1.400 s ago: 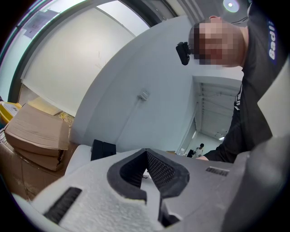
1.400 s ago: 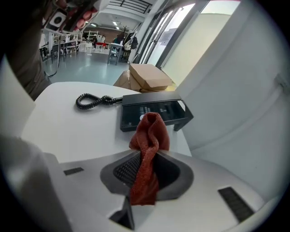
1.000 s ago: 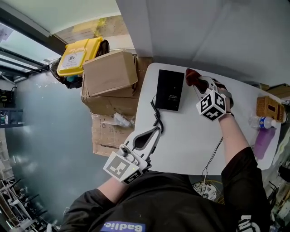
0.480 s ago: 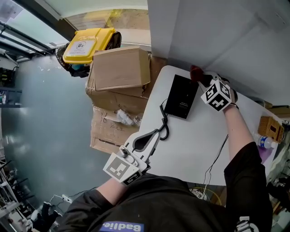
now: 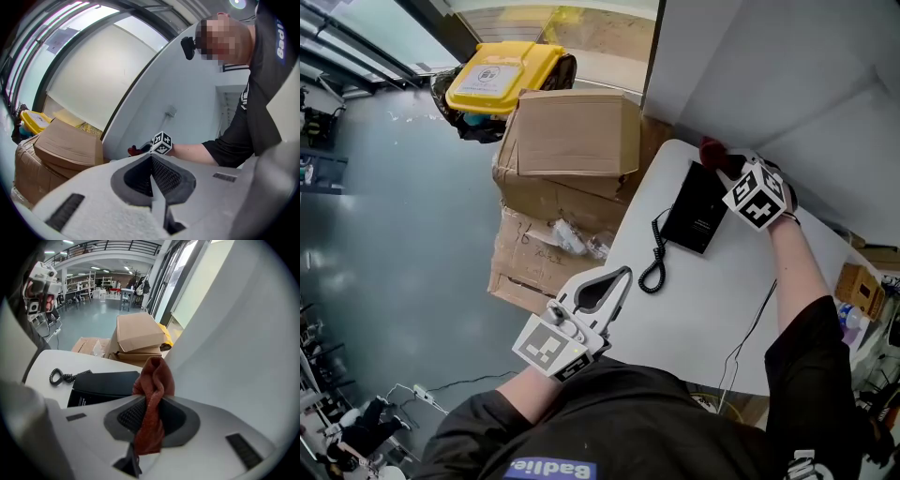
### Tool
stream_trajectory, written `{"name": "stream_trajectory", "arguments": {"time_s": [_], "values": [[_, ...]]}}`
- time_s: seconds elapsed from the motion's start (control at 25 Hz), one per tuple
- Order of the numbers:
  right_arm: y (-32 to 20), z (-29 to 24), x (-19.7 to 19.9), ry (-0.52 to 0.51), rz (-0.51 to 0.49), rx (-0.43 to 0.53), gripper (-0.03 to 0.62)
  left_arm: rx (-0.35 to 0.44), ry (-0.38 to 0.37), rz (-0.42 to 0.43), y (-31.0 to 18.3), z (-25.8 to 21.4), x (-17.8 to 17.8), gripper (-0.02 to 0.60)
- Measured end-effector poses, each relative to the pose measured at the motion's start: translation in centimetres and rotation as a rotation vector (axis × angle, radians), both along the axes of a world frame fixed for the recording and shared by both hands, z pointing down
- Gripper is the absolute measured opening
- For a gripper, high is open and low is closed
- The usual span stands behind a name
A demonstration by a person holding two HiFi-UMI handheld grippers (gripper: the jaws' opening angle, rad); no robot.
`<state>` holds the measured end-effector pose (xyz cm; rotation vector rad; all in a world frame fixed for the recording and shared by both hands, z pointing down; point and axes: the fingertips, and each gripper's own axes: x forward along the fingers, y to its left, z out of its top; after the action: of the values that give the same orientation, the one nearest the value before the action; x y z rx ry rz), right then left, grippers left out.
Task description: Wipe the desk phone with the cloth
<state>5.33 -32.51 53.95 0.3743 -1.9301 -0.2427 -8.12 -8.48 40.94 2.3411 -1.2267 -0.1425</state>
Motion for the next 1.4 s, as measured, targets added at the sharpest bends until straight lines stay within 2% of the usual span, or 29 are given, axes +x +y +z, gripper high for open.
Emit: {"name": "stream_trajectory", "arguments": {"time_s": [0.24, 0.48, 0.68, 0.92, 1.16, 1.28, 1.4], "values": [[-0.3, -0.3, -3.2, -0.013, -0.024, -0.006, 0.084, -0.007, -0.017, -0.048, 0.5, -0.3, -2.7, 0.014], [-0.2, -2.7, -5.2, -0.02, -0.041, 0.055, 0.083, 0.014, -0.011, -0.064, 1.2, -1.4, -3.9, 0.014], [2.4, -6.9, -5.8, -0.111, 0.008, 0.117, 0.084, 0.038, -0.003, -0.035, 2.7, -2.0, -3.9, 0.014], [12.6, -10.9, -5.9, -0.23, 0.13, 0.126, 0.084, 0.072, 0.008, 0.062, 5.7, -4.1, -3.8, 0.014], [25.6, -13.2, -5.4, -0.334, 0.306, 0.112, 0.084, 0.159, 0.079, 0.224, 9.7, -7.6, -2.9, 0.014], [30.8, -13.8, -5.9, -0.407, 0.375, 0.088, 0.084, 0.13, 0.063, 0.302, 12.0, -7.1, -2.2, 0.014], [35.1, -14.5, -6.7, -0.445, 0.381, 0.075, 0.083, 0.106, 0.075, 0.351, 14.8, -6.2, -1.3, 0.014]]}}
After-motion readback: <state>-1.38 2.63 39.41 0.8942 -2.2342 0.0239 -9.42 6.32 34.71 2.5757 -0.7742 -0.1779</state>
